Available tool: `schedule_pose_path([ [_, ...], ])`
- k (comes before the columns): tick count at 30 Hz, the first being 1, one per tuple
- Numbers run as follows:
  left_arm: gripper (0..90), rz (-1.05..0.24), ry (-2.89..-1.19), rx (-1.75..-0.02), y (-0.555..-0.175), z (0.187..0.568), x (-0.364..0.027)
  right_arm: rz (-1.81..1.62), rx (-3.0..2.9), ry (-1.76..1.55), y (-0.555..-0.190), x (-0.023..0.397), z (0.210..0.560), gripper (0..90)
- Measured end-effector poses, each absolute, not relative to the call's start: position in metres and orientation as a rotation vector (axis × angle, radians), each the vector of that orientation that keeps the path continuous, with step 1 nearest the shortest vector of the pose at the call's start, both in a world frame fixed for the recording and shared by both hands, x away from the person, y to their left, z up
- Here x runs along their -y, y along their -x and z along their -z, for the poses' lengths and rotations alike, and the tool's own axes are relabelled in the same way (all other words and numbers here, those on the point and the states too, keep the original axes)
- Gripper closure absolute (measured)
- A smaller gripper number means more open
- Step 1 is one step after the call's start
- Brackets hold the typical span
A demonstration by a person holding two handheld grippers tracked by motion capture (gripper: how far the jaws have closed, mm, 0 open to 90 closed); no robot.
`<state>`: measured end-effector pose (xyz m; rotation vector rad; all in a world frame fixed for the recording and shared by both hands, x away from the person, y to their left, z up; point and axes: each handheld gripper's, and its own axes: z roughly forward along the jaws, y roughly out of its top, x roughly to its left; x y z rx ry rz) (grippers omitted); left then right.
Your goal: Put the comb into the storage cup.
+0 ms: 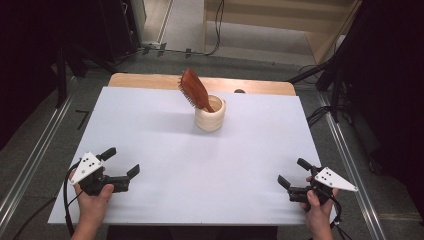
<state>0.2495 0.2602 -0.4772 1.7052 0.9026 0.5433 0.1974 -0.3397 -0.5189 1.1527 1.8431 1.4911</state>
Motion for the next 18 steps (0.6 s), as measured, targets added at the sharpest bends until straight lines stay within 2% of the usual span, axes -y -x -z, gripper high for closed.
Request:
schedule_pose_path([
  [18,0.0,-0.559,-1.722,-0.930,-0.240,0.481,-0.284,-1.488,-1.841,-1.153,-0.197,0.340,0.519,0.0],
])
